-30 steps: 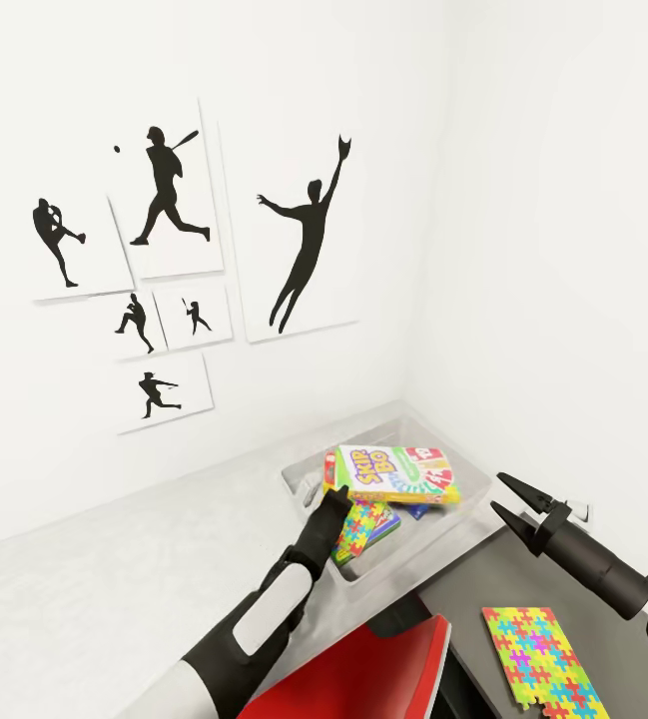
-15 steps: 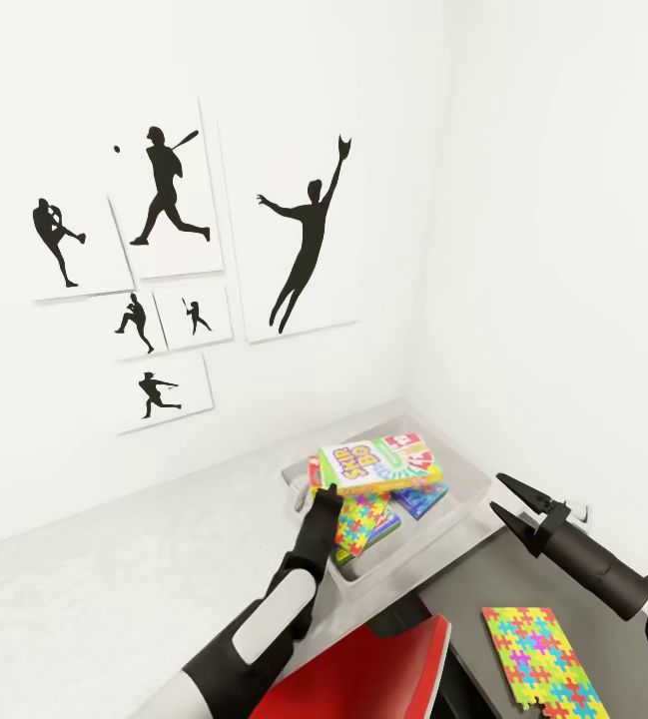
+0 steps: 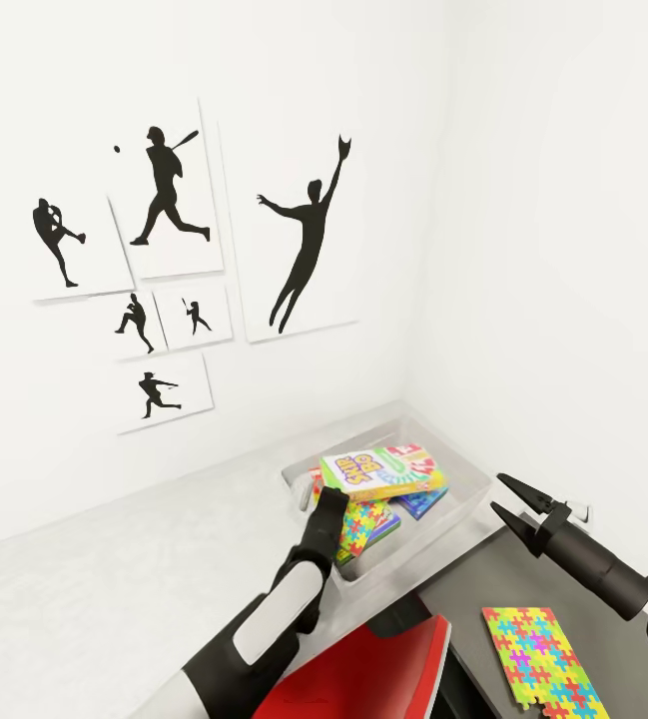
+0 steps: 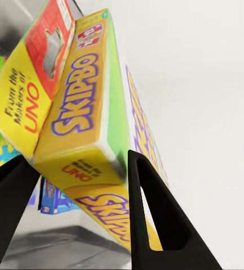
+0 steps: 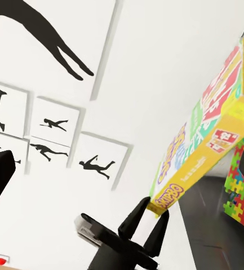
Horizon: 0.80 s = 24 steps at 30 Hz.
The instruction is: Put all the toys in the child's room - the three board games (two on the bed and one on the table), the two jigsaw puzzles on the table, and the tennis ball on the table - inside the toy box on the table in the child's room.
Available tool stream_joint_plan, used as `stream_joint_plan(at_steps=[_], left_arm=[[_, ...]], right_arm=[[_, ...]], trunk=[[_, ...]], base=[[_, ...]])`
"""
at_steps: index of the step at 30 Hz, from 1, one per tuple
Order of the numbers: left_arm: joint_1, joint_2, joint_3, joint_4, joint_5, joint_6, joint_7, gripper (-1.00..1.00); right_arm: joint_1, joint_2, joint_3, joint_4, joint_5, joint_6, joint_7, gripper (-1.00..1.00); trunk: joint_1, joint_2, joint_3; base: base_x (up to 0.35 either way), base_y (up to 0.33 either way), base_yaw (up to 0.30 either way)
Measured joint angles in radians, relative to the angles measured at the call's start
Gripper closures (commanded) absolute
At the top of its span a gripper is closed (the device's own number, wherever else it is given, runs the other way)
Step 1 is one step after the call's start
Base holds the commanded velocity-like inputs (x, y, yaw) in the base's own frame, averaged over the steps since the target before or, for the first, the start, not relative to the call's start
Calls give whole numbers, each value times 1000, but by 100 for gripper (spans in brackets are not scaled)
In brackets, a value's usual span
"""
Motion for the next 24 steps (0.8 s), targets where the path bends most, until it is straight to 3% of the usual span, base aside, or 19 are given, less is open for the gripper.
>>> stream_joint_plan(at_steps=[6,24], left_arm=[[0,0,-44,-25,3,-1,30,100],[-1,0,-50,-40,9,-1,52,100]], right_arm=[[0,-1,0,0,0,0,0,-100],[0,-2,0,0,0,0,0,-100]], trunk=[[0,0,0],[0,0,0]], base=[[0,0,0],[0,0,0]])
